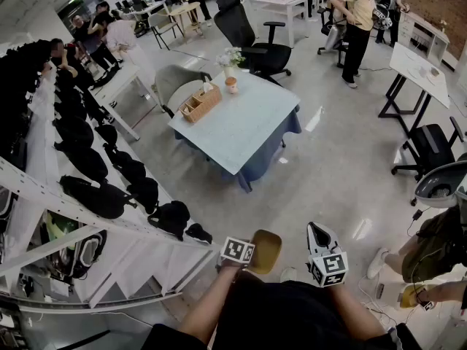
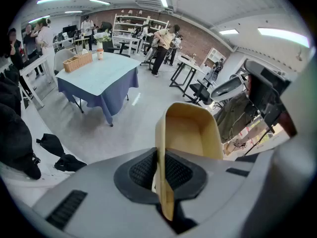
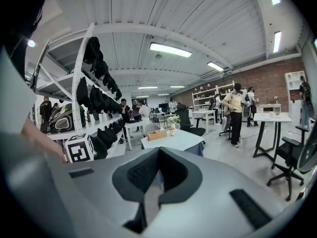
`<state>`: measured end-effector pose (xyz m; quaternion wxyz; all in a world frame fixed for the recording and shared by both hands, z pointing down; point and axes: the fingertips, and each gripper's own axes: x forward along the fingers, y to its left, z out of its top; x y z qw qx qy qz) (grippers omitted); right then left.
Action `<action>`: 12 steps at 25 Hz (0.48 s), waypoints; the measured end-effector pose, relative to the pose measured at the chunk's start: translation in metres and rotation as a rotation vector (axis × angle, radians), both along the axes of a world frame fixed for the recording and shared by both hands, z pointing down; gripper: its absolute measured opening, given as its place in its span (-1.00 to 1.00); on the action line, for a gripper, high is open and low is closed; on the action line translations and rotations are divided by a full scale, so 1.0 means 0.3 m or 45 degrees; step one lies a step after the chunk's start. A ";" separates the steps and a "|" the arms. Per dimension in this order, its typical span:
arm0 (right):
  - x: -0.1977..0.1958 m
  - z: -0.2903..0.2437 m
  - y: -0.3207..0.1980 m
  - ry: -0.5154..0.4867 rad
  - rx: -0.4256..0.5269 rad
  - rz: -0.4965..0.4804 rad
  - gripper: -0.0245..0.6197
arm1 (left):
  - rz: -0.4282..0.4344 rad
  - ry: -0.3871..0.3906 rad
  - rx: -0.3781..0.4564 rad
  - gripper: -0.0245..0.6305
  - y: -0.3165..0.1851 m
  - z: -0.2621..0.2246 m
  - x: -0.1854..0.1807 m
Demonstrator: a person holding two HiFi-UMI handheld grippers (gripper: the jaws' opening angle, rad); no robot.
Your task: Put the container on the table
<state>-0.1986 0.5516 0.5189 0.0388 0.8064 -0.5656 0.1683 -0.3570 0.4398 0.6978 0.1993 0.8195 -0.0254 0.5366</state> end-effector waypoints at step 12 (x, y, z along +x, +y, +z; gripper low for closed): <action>0.036 -0.019 0.007 0.011 0.056 -0.025 -0.93 | -0.116 0.059 0.013 -0.85 -0.032 -0.094 0.023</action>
